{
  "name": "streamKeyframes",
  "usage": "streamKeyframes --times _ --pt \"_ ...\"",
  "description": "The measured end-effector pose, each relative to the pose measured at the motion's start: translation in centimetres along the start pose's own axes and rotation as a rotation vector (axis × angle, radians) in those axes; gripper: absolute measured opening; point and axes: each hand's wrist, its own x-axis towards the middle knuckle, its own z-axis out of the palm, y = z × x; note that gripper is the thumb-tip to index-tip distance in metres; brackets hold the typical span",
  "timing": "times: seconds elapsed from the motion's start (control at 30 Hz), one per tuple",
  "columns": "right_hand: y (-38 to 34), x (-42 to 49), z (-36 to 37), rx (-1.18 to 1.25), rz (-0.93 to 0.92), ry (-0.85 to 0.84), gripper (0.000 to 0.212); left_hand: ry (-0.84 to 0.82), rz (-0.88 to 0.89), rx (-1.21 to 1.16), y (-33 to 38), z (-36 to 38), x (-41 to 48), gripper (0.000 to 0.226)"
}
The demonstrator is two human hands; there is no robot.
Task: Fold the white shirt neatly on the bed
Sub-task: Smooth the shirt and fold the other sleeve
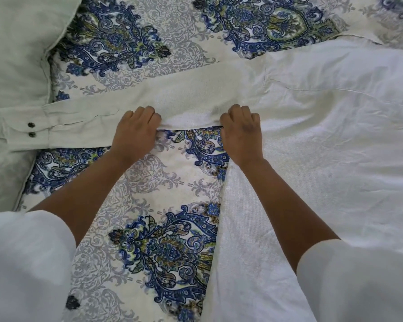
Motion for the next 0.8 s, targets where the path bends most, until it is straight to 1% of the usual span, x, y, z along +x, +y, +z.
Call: streamKeyframes --times 0.03,0.07,0.1,0.17,0.33,0.43,0.47,0.53,0.6,0.67,0.73,0.77,0.8 --pt "-0.1 0.0 0.1 -0.018 -0.018 -0.021 0.015 -0.009 -0.005 -0.004 0.1 0.0 -0.3 0.032" --pt "-0.2 0.1 0.3 -0.032 -0.03 -0.036 0.014 -0.038 -0.004 0.011 0.4 0.0 -0.5 0.015" --pt "-0.2 0.2 0.3 -0.041 -0.04 -0.057 0.013 -0.045 0.002 0.03 0.6 0.1 -0.7 0.003" --pt "-0.4 0.5 0.4 -0.061 -0.059 -0.1 0.014 -0.073 0.018 0.069 0.7 0.3 -1.1 0.008" --pt "-0.9 1.0 0.2 -0.068 -0.049 -0.145 0.014 -0.098 -0.055 0.074 -0.2 0.3 -2.0 0.022" --pt "-1.2 1.1 0.1 -0.031 -0.06 -0.117 0.011 -0.121 -0.068 0.033 -0.8 -0.1 -1.7 0.016" --pt "-1.4 1.0 0.2 -0.01 -0.056 -0.11 0.011 -0.153 -0.112 0.027 -1.2 -0.3 -1.4 0.017" --pt "-1.8 0.7 0.6 0.029 -0.049 -0.101 0.012 -0.252 -0.21 0.037 -2.3 -0.5 -0.8 0.024" --pt "-2.1 0.0 1.1 0.061 -0.041 -0.115 0.015 -0.349 -0.265 0.053 -3.1 -0.5 -0.5 0.032" --pt "-1.9 -0.4 1.3 0.123 -0.021 -0.087 0.014 -0.392 -0.319 0.065 -3.1 -0.4 -0.3 0.034" --pt "-1.6 -0.6 0.5 0.288 0.061 -0.08 0.004 -0.397 -0.406 0.041 -2.4 -0.5 -0.4 0.031" --pt "-1.2 -0.5 -0.2 0.393 0.161 -0.091 0.009 -0.392 -0.445 0.009 -1.6 -0.7 -0.5 0.031" --pt "-0.6 -0.6 -1.0 0.508 0.282 -0.061 0.015 -0.378 -0.479 -0.032 -0.7 -0.9 -0.7 0.033"
